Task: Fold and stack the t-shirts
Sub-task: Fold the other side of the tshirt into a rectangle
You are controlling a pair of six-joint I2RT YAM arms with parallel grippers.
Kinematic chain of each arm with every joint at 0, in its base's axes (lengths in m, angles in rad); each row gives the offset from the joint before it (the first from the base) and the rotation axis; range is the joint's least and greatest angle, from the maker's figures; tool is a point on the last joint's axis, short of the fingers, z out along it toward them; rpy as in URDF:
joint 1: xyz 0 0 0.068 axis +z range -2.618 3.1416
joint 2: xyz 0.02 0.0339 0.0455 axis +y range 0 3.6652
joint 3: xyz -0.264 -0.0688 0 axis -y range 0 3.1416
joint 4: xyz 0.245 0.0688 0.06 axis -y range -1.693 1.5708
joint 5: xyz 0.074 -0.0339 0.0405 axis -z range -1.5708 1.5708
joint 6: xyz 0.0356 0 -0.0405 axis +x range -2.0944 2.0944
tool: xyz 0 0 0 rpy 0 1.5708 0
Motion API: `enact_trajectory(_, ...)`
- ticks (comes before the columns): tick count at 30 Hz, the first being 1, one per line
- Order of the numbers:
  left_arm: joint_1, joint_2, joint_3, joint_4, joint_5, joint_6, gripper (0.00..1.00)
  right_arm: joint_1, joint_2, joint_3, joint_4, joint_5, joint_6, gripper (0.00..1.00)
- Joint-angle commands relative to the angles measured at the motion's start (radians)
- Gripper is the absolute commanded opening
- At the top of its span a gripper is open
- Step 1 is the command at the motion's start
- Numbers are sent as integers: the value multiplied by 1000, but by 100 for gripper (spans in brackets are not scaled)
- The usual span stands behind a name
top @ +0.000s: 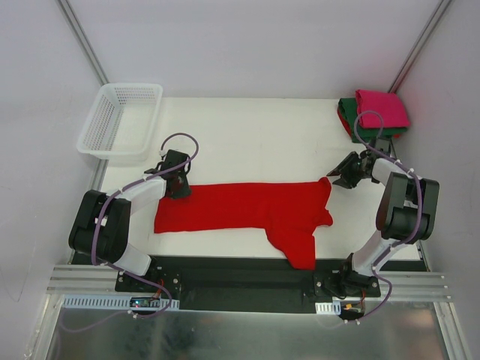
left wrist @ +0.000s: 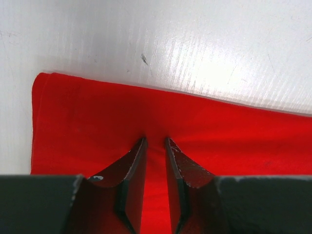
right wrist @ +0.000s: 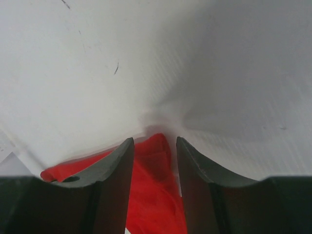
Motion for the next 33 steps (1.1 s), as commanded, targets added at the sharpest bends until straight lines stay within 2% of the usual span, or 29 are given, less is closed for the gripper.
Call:
enact_trajectory(1, 9, 15, 11, -29, -1, 22, 22, -5, 7, -4, 80, -84, 48, 43)
enact_trajectory(8, 12, 12, 7, -29, -6, 24, 21, -15, 61, -18, 184, -198, 111, 43)
enact_trajectory(19, 15, 18, 8, -29, -3, 25, 20, -15, 50, -43, 189, -212, 96, 43)
enact_trajectory(33, 15, 15, 5, -28, 4, 25, 20, -15, -74, -107, 126, -179, 60, 43)
